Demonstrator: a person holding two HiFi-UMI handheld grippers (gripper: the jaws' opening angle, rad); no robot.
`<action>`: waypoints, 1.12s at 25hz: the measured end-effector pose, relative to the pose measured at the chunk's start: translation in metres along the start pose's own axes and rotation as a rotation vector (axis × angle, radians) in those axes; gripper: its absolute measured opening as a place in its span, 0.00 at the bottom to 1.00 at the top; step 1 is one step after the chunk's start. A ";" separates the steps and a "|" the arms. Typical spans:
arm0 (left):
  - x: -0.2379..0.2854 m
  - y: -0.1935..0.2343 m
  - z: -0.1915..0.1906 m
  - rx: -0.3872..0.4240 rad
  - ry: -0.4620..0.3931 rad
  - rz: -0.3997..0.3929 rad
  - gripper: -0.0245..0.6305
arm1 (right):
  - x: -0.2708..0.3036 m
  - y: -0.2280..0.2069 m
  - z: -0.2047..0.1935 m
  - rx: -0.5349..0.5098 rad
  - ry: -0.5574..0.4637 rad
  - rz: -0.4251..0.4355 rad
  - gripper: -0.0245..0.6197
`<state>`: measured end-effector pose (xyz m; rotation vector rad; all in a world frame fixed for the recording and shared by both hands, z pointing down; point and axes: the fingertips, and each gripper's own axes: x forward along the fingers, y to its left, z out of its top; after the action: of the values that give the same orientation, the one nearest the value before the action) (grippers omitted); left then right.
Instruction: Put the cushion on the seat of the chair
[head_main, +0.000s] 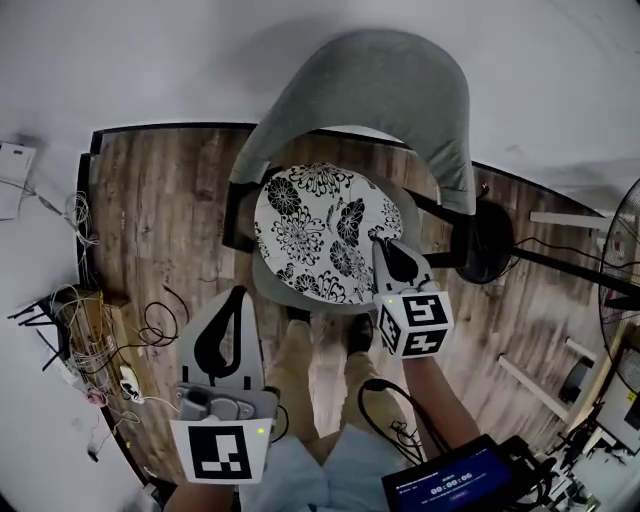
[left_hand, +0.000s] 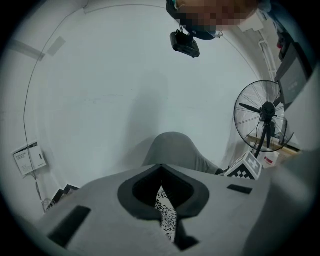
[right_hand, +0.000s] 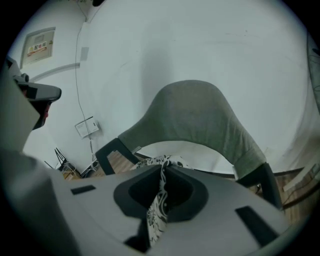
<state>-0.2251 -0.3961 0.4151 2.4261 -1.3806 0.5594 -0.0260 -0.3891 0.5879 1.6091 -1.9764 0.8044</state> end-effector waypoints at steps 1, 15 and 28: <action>0.004 -0.004 -0.002 0.004 0.006 -0.010 0.05 | 0.001 -0.011 -0.006 0.014 0.009 -0.018 0.07; 0.034 -0.069 -0.044 0.073 0.079 -0.177 0.05 | 0.000 -0.077 -0.105 0.144 0.084 -0.152 0.41; 0.033 -0.112 -0.066 0.107 0.104 -0.250 0.05 | -0.032 -0.039 -0.195 0.315 0.152 -0.107 0.36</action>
<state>-0.1252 -0.3365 0.4818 2.5630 -1.0101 0.6990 0.0176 -0.2372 0.7124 1.7507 -1.7069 1.2047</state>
